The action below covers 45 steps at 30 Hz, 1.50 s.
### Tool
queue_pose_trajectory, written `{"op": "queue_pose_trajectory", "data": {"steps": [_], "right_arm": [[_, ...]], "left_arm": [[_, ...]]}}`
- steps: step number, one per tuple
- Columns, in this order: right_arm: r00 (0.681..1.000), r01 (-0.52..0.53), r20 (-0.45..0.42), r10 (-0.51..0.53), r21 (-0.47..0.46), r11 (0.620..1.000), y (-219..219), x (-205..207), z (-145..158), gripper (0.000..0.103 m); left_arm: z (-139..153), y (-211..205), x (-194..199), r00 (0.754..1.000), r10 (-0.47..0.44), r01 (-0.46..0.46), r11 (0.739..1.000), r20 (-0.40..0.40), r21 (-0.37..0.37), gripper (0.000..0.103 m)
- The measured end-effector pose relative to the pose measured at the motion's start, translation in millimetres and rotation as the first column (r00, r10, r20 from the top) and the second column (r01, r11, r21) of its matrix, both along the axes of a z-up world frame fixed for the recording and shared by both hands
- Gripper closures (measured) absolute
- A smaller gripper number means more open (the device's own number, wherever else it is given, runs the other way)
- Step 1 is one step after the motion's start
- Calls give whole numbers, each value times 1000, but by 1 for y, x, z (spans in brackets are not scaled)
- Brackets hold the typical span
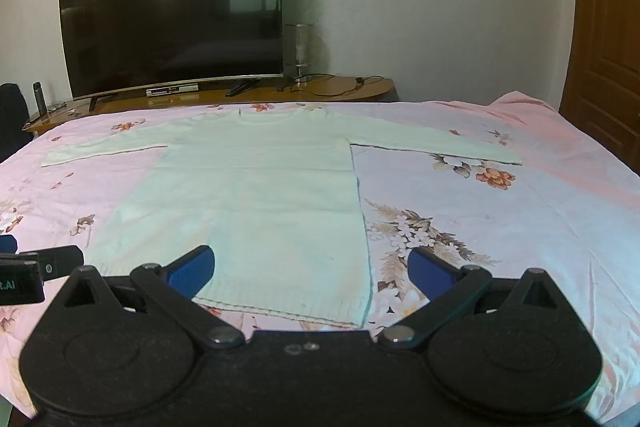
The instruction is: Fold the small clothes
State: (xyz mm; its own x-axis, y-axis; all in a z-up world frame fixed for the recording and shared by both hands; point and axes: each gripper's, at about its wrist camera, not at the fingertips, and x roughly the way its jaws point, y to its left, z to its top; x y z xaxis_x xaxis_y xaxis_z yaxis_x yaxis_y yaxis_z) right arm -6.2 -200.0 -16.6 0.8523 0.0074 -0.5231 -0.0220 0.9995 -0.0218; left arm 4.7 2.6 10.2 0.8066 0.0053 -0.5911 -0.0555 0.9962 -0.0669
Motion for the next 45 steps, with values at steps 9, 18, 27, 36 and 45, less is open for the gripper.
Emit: {"op": "queue_pose_trajectory", "data": {"steps": [9,18,27,36,45], "right_arm": [[1000,1,0,-1,0,1000,1,-1,0,0],[1000,2,0,-2,0,1000,2,-1,0,0],[1000,3,-1,-3,-1,1000,4,-1,0,0],[1000,-4,-4,4,0,1000,5,1,-2,0],[1000,-5,-4,5,0,1000,5,1,-2,0]], "left_arm": [[-1,-1,-2,1000,4,-4,1000,0,4,0],[-2,-1,-1,1000,1,-1,1000,-1,6,0],[-3,0,-1,1000,0,0,1000,-3,3,0],[-5,3,-3,1000,4,-4,1000,-5,3,0],[-6,3,-5,1000,5,-5,1000,-4,1,0]]}}
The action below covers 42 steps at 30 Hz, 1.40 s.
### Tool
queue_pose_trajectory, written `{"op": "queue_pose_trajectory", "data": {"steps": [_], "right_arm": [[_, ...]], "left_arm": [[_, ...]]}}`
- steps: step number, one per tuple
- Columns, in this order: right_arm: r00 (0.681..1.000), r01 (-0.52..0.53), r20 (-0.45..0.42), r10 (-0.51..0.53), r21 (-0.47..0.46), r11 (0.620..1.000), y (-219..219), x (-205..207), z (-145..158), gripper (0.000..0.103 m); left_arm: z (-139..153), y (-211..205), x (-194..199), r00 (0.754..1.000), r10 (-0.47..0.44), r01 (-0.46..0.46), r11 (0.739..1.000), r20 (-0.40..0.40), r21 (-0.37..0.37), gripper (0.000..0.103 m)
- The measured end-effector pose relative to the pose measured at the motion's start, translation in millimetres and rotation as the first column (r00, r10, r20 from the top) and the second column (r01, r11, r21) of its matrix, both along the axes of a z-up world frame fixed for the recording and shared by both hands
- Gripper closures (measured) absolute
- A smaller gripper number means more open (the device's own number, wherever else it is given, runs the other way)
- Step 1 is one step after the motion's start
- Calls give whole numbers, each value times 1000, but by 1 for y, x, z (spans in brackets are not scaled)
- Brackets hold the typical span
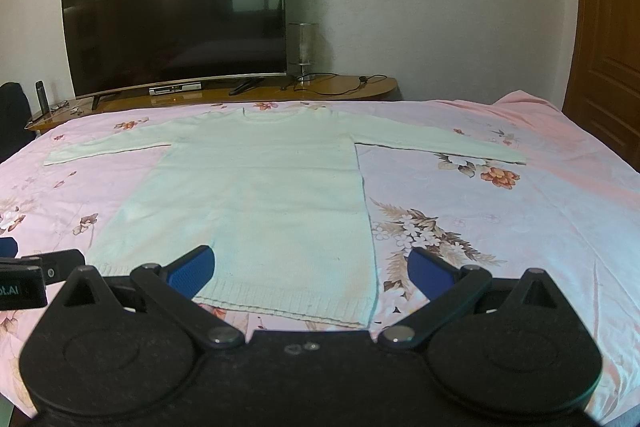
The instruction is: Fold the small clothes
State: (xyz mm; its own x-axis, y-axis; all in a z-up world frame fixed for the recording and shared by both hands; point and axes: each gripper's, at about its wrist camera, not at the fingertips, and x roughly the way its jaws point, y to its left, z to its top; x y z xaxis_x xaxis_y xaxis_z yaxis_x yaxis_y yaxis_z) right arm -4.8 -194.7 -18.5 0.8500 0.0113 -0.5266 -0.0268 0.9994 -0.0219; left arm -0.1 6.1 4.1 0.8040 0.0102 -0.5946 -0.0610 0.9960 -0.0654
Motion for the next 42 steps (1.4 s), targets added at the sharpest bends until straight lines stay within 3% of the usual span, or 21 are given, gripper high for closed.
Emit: {"op": "queue_pose_trajectory", "data": {"steps": [20,24,26,29,37,38,39,40,42], "right_arm": [[1000,-1,-6,1,0,1000,4,0,-2,0],[1000,-8,-8,8,4,1000,3,0,-3,0],[999,-45,-7,46,38,998,0,1,-3,0],[999,-38,28,36,69,997,-12,11,3,1],[993,92,55,-100,128,987,-72,78,12,9],[992,110,53,-119,142,984,-83,91,12,18],[988,133,50,-143,156,979,-94,103,11,28],[985,155,44,-164,168,974,-104,115,9,30],[977,200,37,-212,206,958,-125,140,5,36]], "left_arm": [[-1,0,0,1000,5,-5,1000,-3,-2,0],[-3,9,5,1000,6,-8,996,-16,-92,0],[-1,13,12,1000,19,-19,996,4,-86,0],[6,26,36,1000,10,-7,994,28,-111,0],[21,40,135,991,21,-24,1000,132,18,0],[18,41,149,992,22,-26,999,126,26,3],[15,43,163,993,21,-24,999,117,23,34],[10,47,181,995,33,-35,999,90,25,51],[2,50,206,998,47,-48,999,51,15,57]]}}
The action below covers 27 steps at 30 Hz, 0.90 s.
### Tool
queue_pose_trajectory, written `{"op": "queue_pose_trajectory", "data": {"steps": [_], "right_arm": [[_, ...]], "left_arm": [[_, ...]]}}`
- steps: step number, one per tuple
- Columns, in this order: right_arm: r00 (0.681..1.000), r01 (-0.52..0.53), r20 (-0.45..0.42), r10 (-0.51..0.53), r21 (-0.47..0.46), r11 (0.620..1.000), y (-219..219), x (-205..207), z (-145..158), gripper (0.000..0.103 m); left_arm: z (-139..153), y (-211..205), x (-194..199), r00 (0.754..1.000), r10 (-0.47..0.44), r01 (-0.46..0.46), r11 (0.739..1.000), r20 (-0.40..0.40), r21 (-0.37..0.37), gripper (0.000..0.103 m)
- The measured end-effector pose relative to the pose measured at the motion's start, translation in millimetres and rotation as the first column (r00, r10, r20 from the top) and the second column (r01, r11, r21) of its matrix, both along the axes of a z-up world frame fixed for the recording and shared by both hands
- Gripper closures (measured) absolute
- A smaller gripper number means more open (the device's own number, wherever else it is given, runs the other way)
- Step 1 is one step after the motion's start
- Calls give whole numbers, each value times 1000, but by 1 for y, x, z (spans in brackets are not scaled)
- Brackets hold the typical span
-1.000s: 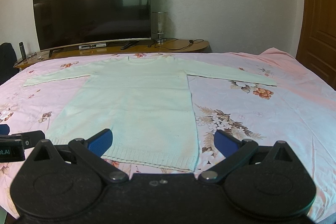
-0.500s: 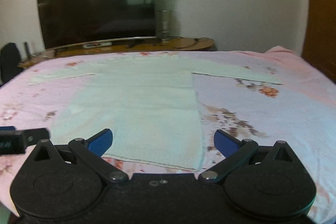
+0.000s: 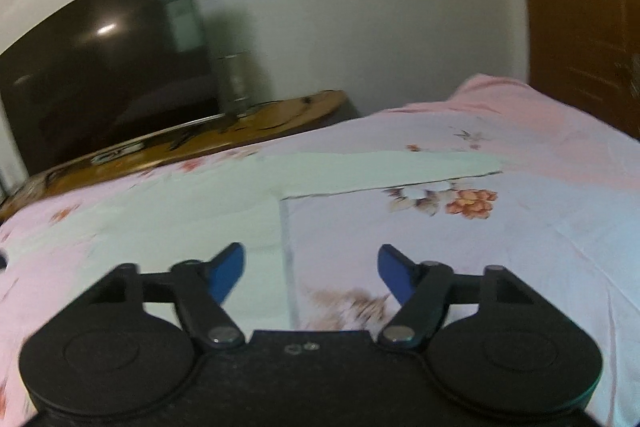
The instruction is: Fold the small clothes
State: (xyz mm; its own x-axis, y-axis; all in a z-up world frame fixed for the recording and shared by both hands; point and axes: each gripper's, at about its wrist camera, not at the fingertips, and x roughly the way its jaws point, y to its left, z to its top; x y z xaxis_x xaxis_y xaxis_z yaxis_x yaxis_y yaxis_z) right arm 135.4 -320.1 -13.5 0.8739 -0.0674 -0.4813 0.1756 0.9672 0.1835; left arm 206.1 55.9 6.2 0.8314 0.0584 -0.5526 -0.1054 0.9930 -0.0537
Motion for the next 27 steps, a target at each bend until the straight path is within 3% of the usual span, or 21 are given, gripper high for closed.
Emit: {"op": "queue_pose_trajectory", "data": {"steps": [1,2,3,5,8,11,13,18,25,26,27], "right_arm": [[1000,26,-2,-26,30,999,-14,15,-3,38],[999,51,-6,-51,60,997,-26,28,-7,39],[997,77,-3,-77,97,992,-40,40,-12,39],[992,129,-5,-130,164,978,-68,66,-22,47],[973,231,-30,-230,247,941,-116,107,-41,61],[937,345,-71,-341,338,876,-167,142,-64,63],[902,423,-99,-420,402,812,-198,160,-81,64],[872,465,-143,-468,541,700,-243,185,-120,62],[867,455,-135,-479,606,653,-260,206,-141,75],[870,449,-129,-476,606,656,-260,208,-141,79],[872,449,-131,-471,595,667,-260,210,-141,90]], "left_arm": [[-4,4,14,1000,8,-8,1000,-11,-14,56],[-8,9,28,1000,19,-19,999,-16,-26,48],[-11,13,36,1000,24,-24,999,-14,-34,27],[-17,24,57,998,55,-54,998,9,-29,11],[-27,41,87,997,76,-76,997,6,-7,11],[-38,65,116,994,104,-105,994,-9,-11,11],[-46,80,135,990,139,-139,990,-27,-6,11],[-67,111,161,978,202,-204,978,-58,-30,11],[-91,142,182,956,275,-281,958,-102,-57,11],[-93,146,184,953,281,-289,955,-108,-61,11],[-96,149,184,952,285,-294,953,-116,-70,11]]}}
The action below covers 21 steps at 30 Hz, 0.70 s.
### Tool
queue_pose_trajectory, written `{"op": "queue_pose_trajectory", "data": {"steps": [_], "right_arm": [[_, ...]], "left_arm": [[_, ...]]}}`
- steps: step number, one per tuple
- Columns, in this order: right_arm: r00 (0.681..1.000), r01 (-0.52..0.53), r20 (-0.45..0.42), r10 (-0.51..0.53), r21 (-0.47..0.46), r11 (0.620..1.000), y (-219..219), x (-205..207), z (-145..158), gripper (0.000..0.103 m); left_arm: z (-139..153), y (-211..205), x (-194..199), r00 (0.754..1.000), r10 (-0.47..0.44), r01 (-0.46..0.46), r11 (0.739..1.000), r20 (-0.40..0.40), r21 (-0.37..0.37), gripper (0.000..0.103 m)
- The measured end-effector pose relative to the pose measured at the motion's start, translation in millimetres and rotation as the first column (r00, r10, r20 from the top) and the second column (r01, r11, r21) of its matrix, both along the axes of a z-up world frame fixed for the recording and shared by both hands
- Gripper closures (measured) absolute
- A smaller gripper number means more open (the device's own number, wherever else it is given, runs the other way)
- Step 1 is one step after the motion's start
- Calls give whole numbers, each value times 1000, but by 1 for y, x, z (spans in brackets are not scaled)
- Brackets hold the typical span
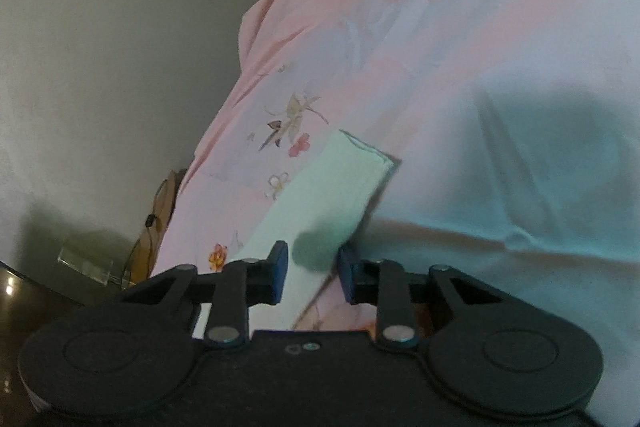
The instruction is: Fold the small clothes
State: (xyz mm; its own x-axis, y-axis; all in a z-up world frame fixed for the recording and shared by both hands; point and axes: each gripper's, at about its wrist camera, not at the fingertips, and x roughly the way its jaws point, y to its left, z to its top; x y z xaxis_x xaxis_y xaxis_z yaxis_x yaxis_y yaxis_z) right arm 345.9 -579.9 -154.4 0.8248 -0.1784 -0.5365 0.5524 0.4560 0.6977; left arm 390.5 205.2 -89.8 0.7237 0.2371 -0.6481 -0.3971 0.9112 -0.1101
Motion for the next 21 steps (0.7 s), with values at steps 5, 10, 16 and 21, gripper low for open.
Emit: {"op": "queue_pose_trajectory", "data": {"steps": [5,10,16,21], "right_arm": [[999,-34,-30,32,-64,997,2,8,2,98],[996,-54,-71,46,-120,991,4,16,7,98],[988,-149,-71,135,-273,950,37,30,42,98],[954,-291,-50,297,-404,867,99,56,74,98]], "left_arm": [[-12,7,-2,999,17,-17,1000,-30,-20,11],[-18,13,-7,998,24,-25,1000,-52,-12,11],[-20,19,-12,998,18,-19,1000,-54,-11,11],[-21,21,-18,998,9,-8,1000,-66,19,11]]}}
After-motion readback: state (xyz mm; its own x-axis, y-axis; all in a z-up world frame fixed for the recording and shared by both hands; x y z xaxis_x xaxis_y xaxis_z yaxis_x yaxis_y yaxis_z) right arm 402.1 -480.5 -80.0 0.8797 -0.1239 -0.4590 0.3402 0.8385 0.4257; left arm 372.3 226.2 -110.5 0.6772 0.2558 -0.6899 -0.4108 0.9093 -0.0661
